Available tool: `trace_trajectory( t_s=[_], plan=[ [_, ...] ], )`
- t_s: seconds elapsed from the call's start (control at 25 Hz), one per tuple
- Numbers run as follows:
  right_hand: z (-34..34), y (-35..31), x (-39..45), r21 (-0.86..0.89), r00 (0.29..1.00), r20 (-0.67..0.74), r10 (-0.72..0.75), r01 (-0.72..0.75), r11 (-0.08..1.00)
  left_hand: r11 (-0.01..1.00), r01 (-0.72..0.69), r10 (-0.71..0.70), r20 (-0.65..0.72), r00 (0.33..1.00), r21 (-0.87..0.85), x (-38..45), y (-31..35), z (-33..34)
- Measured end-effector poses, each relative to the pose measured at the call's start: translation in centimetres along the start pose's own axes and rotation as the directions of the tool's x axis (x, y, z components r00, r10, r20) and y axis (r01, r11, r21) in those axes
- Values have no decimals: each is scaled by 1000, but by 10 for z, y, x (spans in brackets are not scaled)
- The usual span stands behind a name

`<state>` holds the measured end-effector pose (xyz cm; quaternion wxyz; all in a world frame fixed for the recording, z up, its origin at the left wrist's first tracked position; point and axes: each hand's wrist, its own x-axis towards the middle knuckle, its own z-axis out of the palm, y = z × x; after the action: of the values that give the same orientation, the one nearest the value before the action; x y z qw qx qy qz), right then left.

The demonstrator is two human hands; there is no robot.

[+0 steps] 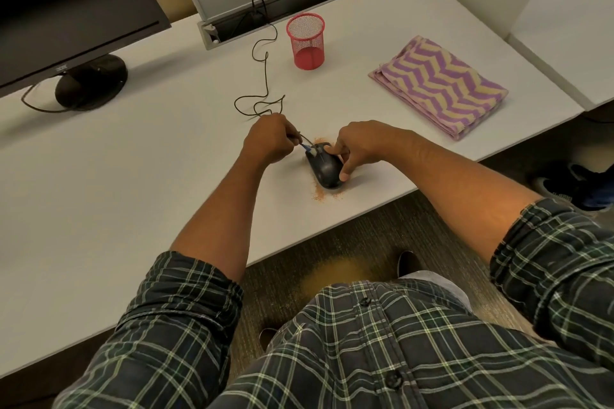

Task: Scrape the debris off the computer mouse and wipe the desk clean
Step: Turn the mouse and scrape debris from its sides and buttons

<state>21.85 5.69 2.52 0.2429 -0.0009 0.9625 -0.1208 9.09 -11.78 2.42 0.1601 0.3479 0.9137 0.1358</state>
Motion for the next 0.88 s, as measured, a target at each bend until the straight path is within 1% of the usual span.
trace_trajectory(
  t_s=[0.12, 0.16, 0.28, 0.4, 0.6, 0.76, 0.84, 0.88],
  plan=[
    [0, 0, 1, 1, 1000, 1, -2, 2, 1000, 996, 64, -58, -108, 992, 57, -3, 8, 9],
    [1, 0, 0, -1, 1000, 3, 1, -1, 1000, 996, 77, -71, -123, 990, 46, -4, 10, 11],
    [2, 0, 1, 7, 1000, 4, 3, -3, 1000, 998, 59, -62, -82, 995, -36, -3, 5, 8],
    [2, 1, 2, 16, 1000, 9, 12, -12, 1000, 999, 16, -17, -29, 999, -39, -4, -3, 3],
    [0, -1, 2, 21, 1000, 17, 14, -14, 1000, 998, 11, -5, -108, 994, 58, -5, 9, 8],
    [-1, -3, 0, 6, 1000, 16, 11, -11, 1000, 997, -55, 58, -47, 997, 60, -1, 4, 2],
    [-1, -2, 1, 6, 1000, 16, 16, -16, 1000, 995, -23, 31, -87, 996, 94, -5, 5, 5],
    [0, -1, 1, 4, 1000, 16, 15, -16, 1000, 994, 10, 4, -130, 992, 105, -8, 6, 8]
  ],
)
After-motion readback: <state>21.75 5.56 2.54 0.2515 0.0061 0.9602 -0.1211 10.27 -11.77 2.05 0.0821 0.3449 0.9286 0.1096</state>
